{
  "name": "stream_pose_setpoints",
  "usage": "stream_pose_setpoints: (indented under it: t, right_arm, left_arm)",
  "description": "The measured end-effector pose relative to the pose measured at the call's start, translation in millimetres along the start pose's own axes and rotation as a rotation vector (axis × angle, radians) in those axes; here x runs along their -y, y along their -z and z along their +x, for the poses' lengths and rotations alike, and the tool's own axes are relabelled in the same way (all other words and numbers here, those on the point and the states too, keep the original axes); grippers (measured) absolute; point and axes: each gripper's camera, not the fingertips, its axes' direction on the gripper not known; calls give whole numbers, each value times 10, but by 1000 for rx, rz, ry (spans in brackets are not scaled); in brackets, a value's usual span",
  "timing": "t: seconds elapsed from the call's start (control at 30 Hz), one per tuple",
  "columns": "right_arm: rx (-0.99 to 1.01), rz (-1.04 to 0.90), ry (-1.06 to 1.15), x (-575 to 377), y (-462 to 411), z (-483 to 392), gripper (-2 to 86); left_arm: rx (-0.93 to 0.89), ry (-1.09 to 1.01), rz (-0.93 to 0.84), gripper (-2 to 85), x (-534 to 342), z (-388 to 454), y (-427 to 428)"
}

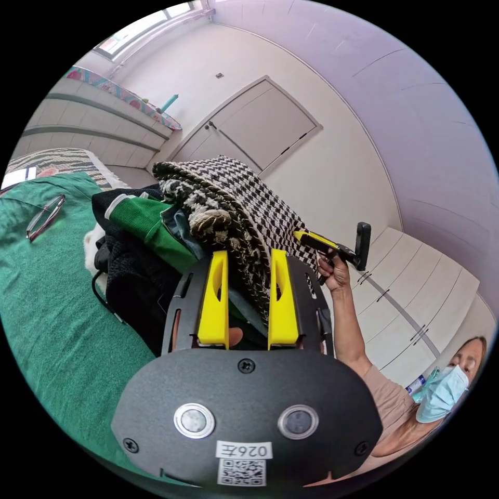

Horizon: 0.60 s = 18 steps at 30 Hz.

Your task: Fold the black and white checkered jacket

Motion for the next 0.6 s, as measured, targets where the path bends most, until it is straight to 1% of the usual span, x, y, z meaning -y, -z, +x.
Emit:
stream_pose_setpoints:
  t: [0.1,0.17,0.23,0.27,0.33,0.4,0.47,0.53,0.6]
  right_arm:
    - [-31,86,18,-50,273,-250,10]
    - [-79,147,69,-110,488,-541,4]
    - [-175,219,169,-197,782,-1046,0]
    - [-199,237,203,-222,856,-1190,0]
    - [-281,297,339,-312,1138,-1776,-2]
    - [-313,337,432,-374,1340,-2189,-3]
    - [-305,379,509,-428,1553,-2542,-5]
    - [-251,431,589,-479,1857,-2933,-6]
    - [-231,456,640,-501,2057,-3199,-6]
  left_arm:
    - [-28,7,39,125,-104,-106,121]
    - [-102,37,72,129,-193,-224,211]
    - [-236,66,89,129,-325,-369,302]
    - [-257,71,98,130,-368,-394,331]
    - [-312,78,142,135,-561,-456,468]
    - [-338,86,171,143,-697,-481,593]
    - [-396,84,199,151,-807,-481,758]
    - [-480,64,222,156,-930,-423,1069]
    - [-496,32,245,149,-1024,-328,1398]
